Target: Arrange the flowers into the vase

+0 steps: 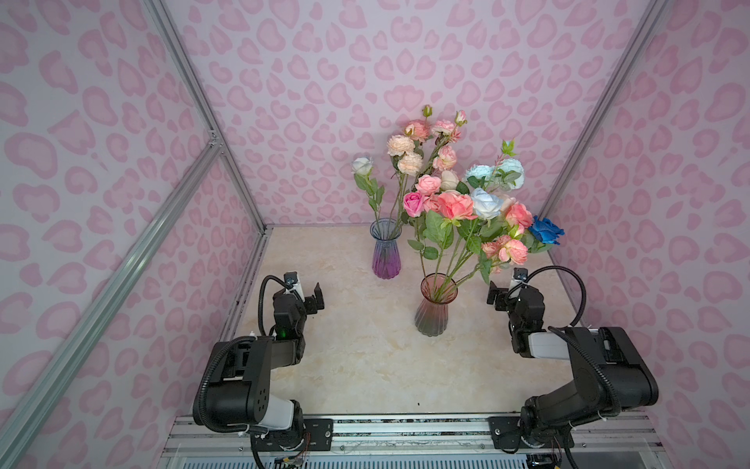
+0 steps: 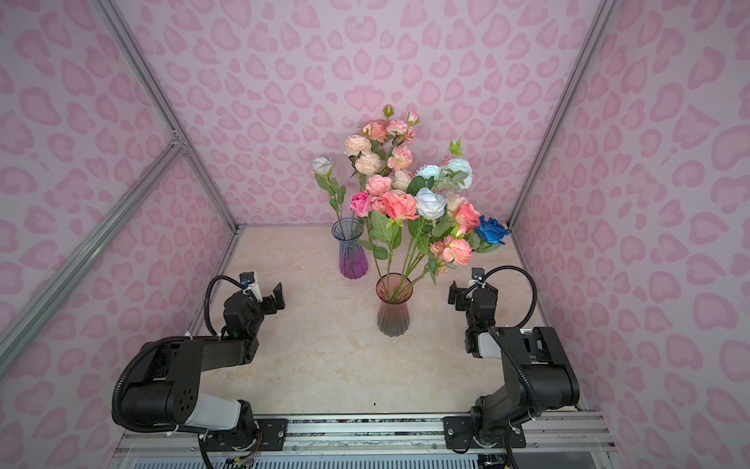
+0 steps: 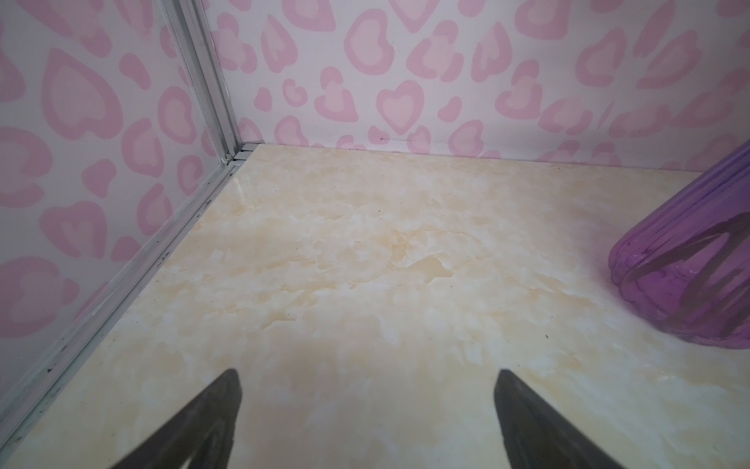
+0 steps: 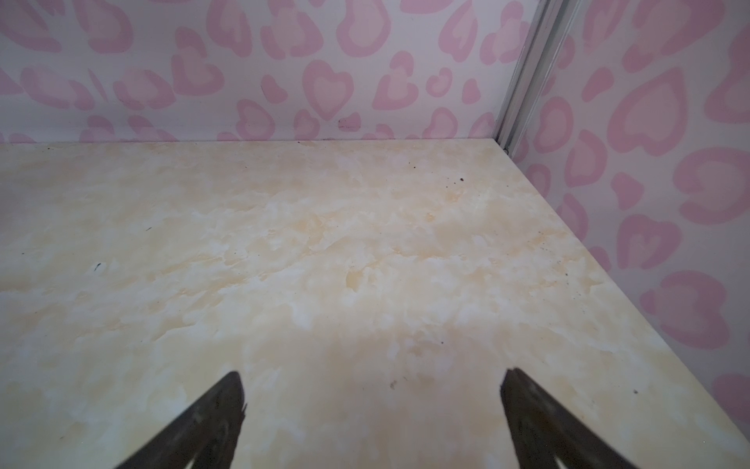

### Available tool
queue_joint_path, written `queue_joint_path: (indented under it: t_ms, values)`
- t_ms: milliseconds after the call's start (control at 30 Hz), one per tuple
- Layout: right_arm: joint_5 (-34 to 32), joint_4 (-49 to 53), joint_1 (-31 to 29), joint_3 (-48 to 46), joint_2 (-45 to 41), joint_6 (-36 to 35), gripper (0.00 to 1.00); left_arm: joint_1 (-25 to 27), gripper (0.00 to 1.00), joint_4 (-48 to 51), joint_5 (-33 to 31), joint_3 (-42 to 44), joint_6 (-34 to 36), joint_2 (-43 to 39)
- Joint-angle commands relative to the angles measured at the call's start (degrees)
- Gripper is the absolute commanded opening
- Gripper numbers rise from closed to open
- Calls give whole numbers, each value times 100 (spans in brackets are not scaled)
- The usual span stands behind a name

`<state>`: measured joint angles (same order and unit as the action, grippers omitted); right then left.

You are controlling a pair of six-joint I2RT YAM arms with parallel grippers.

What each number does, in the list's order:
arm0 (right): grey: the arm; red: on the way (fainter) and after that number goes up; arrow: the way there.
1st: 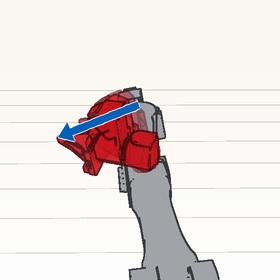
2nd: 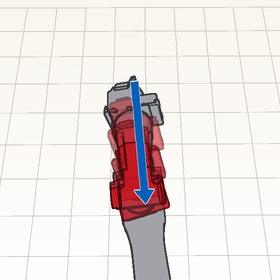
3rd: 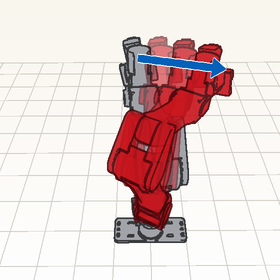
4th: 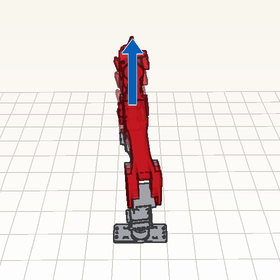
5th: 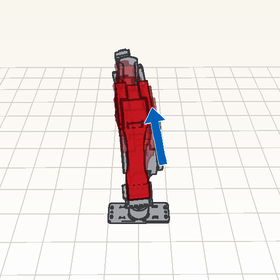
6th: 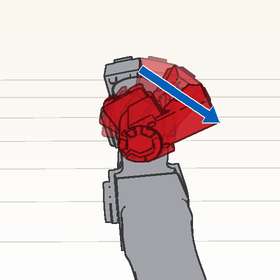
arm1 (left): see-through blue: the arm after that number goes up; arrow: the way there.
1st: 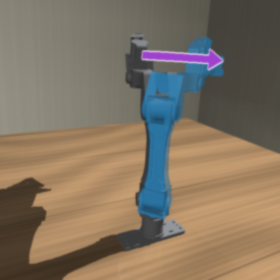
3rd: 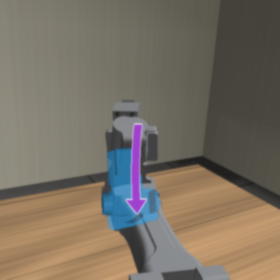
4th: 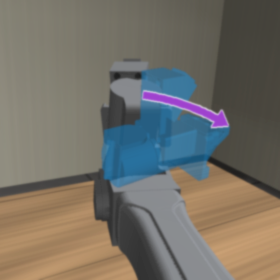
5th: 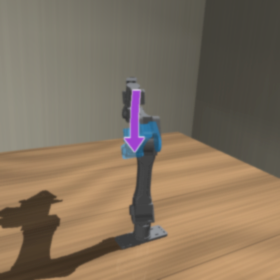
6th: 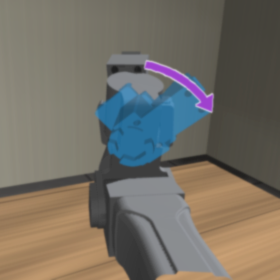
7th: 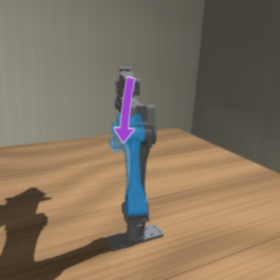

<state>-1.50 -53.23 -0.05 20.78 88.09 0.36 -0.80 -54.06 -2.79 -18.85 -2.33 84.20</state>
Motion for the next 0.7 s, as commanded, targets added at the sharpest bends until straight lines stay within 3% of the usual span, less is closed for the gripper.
queue_joint_path:
  t_ms: [0, 667]
  values:
    - [0, -32, -4, -25, 5, -27, 100, -13, 98, -108, 17, -36, 13, 11]
    - [0, -29, -12, -30, 14, -22, 100, -10, 98, -81, 24, -55, 4, 17]
